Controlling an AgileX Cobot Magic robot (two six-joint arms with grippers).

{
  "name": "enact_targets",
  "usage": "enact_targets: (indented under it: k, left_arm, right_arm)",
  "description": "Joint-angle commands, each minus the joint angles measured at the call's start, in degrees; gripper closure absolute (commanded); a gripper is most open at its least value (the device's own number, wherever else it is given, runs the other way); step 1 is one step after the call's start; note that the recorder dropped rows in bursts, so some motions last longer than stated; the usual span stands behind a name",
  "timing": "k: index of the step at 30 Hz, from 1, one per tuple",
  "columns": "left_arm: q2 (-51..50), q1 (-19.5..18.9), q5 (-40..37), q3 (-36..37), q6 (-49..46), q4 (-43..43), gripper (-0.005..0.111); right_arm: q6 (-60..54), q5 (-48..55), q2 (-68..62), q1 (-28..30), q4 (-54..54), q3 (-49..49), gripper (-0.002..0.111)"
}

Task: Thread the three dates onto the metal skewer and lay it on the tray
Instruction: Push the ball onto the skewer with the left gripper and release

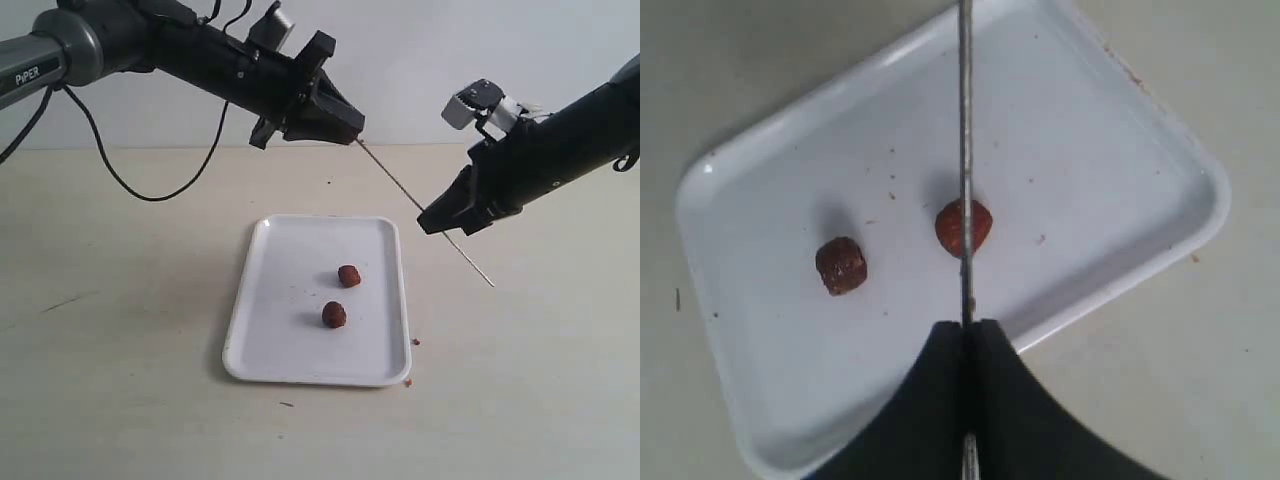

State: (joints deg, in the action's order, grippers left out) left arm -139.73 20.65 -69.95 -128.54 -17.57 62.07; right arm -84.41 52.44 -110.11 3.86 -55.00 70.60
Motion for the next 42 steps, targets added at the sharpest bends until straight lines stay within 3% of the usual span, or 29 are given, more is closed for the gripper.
enact_targets:
  k: [1, 16, 18, 21, 25, 42]
  left_arm:
    - [0.13, 1.36, -0.01, -0.22, -0.69, 0.65, 0.081]
    - [0.13, 4.05, -0.01, -0.22, -0.69, -0.24, 0.081]
    - [0.13, 4.05, -0.01, -0.22, -0.80, -0.24, 0.073]
    - [0.13, 4.05, -0.01, -0.22, -0.80, -0.24, 0.048]
    - [0.13, 3.56, 2.31, -0.22, -0.80, -0.24, 0.037]
    - [0.13, 2.73, -0.01, -0.22, -6.04, -5.75, 0.035]
  right_arm:
    - [-1.05, 0.73, 0.09, 0.12, -3.39, 0.04, 0.108]
    - [-0.95, -1.55, 0.09, 0.12, -8.48, 0.04, 0.108]
    - [-0.95, -1.43, 0.09, 0.12, -8.48, 0.04, 0.108]
    - [-0.95, -1.33, 0.09, 0.12, -7.56, 0.04, 0.108]
    - [0.51, -1.43, 0.09, 0.12, -7.10, 0.04, 0.108]
    - [13.08, -13.04, 0.09, 0.12, -6.62, 0.04, 0.108]
